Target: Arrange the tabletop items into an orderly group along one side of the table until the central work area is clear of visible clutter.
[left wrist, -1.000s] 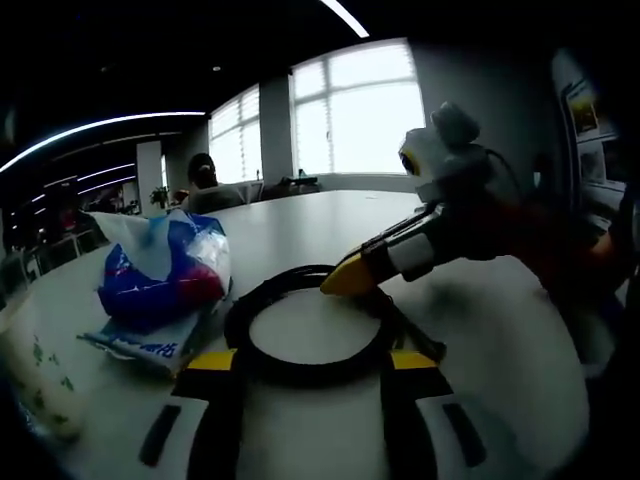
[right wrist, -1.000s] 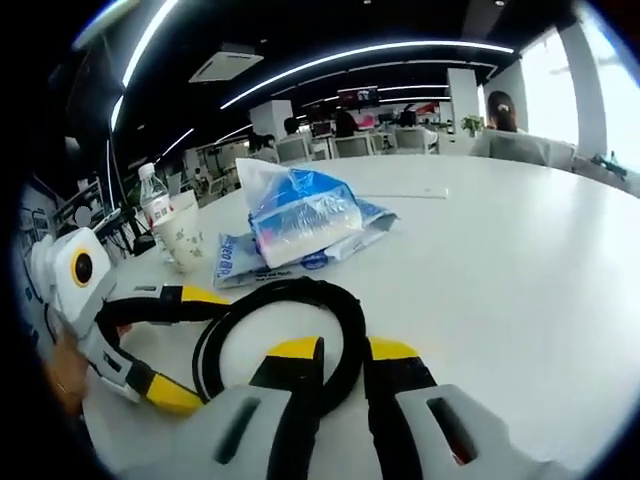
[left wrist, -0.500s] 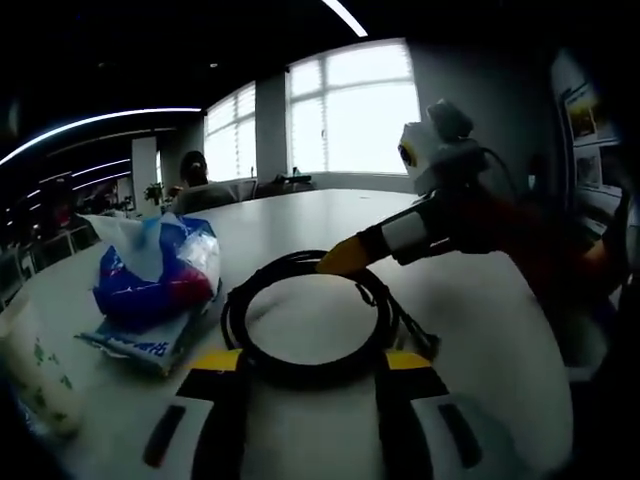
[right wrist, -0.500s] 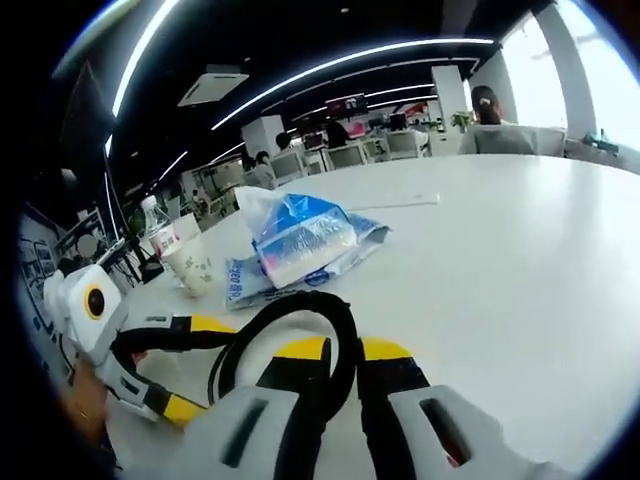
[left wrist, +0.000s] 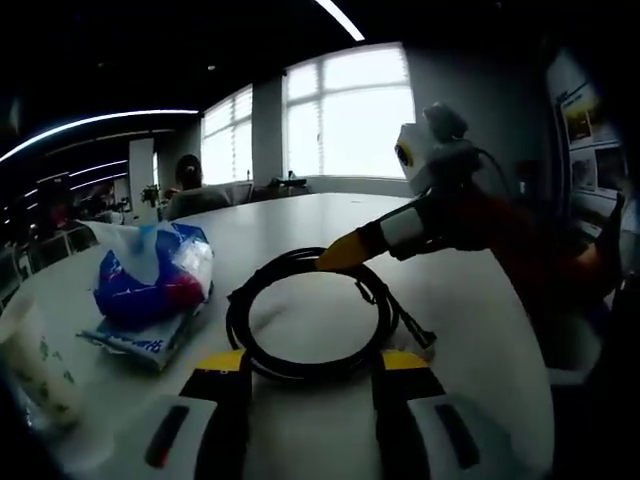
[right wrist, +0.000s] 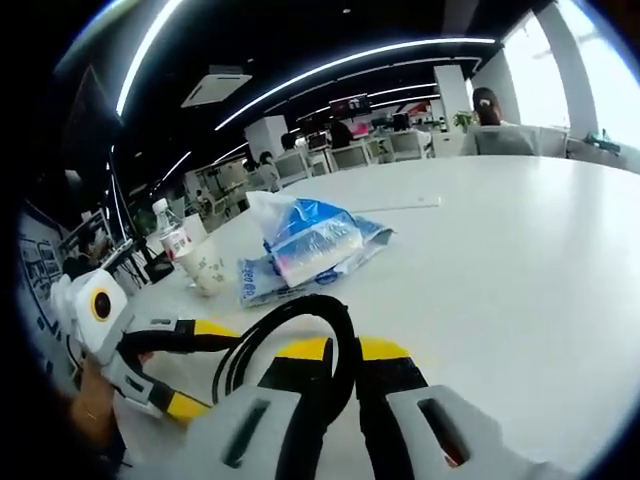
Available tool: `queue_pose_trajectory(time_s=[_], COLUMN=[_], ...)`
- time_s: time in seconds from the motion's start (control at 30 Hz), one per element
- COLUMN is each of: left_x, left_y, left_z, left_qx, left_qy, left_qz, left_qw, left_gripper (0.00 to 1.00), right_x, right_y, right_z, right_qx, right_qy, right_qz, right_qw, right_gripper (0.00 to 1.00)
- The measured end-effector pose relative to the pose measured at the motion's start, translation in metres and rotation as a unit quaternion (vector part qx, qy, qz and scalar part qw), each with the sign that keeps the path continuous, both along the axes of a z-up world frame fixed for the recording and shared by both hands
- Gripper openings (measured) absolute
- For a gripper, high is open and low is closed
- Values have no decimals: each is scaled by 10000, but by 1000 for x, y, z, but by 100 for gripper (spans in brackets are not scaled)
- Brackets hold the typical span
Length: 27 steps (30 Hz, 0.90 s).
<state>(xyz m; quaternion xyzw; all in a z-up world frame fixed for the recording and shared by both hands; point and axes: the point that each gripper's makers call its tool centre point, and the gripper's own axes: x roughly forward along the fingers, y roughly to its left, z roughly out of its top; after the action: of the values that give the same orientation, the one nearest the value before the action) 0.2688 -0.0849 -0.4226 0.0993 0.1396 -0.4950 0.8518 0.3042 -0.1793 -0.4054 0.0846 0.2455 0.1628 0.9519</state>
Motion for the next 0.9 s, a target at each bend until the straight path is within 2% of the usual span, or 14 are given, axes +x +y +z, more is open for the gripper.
queue_pose_trajectory(time_s=[0.47,0.6,0.9], left_x=[-18,-25,-29], left_y=[2,1,0], left_z=[15,14,6], left_qx=[-60,-62,-31], left_qy=[-135,-132,-36], left_qz=[-71,-110,-133], left_qw=[9999,9998,9999], left_gripper=[45,45,44], right_x=[-17,-25,-27], right_y=[1,1,0], right_z=[14,15,7], right_qx=[17,49,20], right_qy=[-54,-57,13], right_qz=[59,68,77], right_qw=[10000,9999,10000], right_gripper=[6,6,6])
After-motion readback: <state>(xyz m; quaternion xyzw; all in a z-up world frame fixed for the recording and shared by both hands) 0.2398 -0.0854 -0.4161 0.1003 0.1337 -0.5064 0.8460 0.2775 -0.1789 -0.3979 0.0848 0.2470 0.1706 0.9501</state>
